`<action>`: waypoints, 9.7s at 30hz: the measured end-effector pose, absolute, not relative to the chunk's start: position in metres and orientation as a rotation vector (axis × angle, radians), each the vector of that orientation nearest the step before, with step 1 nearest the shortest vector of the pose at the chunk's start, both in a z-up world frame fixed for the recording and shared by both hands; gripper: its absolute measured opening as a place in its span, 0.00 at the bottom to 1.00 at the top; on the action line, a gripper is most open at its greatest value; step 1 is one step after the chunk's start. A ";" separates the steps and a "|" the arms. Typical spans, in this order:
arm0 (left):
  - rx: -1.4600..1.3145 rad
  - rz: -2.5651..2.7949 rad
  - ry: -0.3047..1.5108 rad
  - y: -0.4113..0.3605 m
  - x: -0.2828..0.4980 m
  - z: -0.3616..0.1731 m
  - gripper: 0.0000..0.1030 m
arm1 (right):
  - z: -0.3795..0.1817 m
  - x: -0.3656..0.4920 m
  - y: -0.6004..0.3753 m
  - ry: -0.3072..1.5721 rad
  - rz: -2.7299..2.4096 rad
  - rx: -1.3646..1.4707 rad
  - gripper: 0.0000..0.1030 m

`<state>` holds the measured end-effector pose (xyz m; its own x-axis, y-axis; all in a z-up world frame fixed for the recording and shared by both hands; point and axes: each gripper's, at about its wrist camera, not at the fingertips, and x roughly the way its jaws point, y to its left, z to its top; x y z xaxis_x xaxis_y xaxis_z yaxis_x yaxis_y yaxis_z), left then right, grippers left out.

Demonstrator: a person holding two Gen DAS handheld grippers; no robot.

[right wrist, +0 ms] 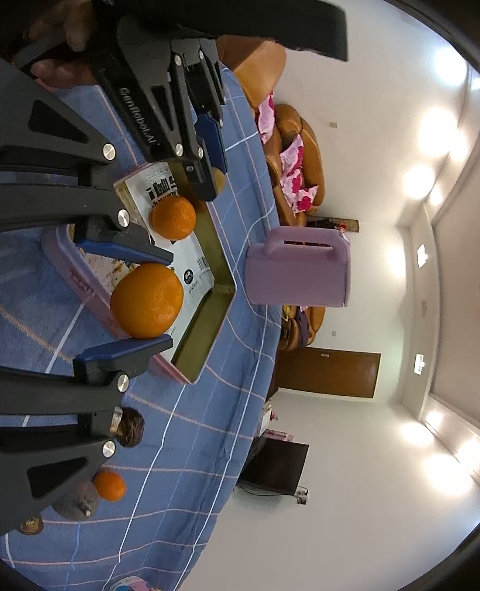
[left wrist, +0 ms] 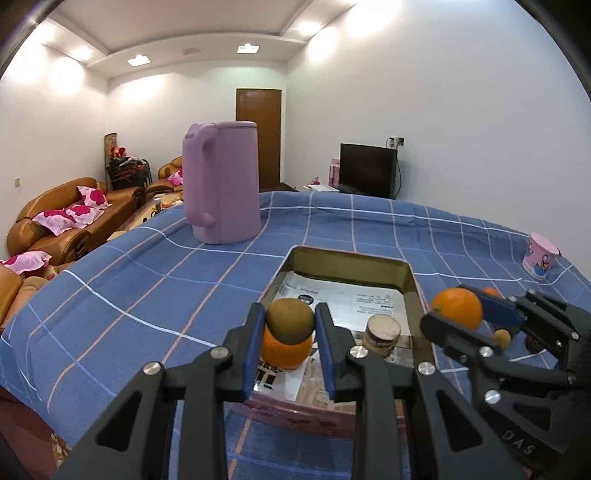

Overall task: Organize fruits
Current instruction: 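Lift and carry the orange and yellow fruit over the tin tray with both grippers, then lower both held fruits into the tin tray and open both grippers, then grasp a yellow-green round fruit with the left gripper while the right grasps the brown pastry, then lift the yellow-green fruit and brown pastry off the table with both grippers, then carry the yellow-green fruit and brown pastry over the tin tray, then lower both items into the tin tray and open both grippers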

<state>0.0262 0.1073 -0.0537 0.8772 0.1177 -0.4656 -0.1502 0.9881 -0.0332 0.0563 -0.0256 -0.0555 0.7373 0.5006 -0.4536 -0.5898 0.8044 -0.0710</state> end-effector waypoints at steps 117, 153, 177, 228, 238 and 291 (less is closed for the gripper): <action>0.049 -0.347 0.732 -0.078 0.096 -0.078 0.27 | -0.078 0.083 -0.212 0.720 0.248 -0.012 0.38; 0.047 -0.271 0.538 -0.068 0.067 -0.059 0.27 | -0.057 0.053 -0.209 0.504 0.255 -0.042 0.38; 0.048 -0.231 0.461 -0.066 0.055 -0.053 0.27 | -0.048 0.035 -0.211 0.388 0.251 -0.055 0.38; 0.056 -0.126 0.316 -0.057 0.033 -0.040 0.27 | -0.039 0.006 -0.205 0.240 0.241 -0.097 0.38; 0.026 -0.071 0.375 -0.029 0.044 -0.044 0.27 | -0.039 0.014 -0.188 0.266 0.268 -0.122 0.38; -0.009 0.115 0.588 0.087 0.101 -0.065 0.27 | -0.042 0.101 -0.027 0.404 0.553 -0.211 0.38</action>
<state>0.1011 0.0865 -0.0649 0.8256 0.1053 -0.5543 -0.1106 0.9936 0.0240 0.1007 -0.0267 -0.0419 0.7750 0.4664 -0.4265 -0.5480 0.8321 -0.0858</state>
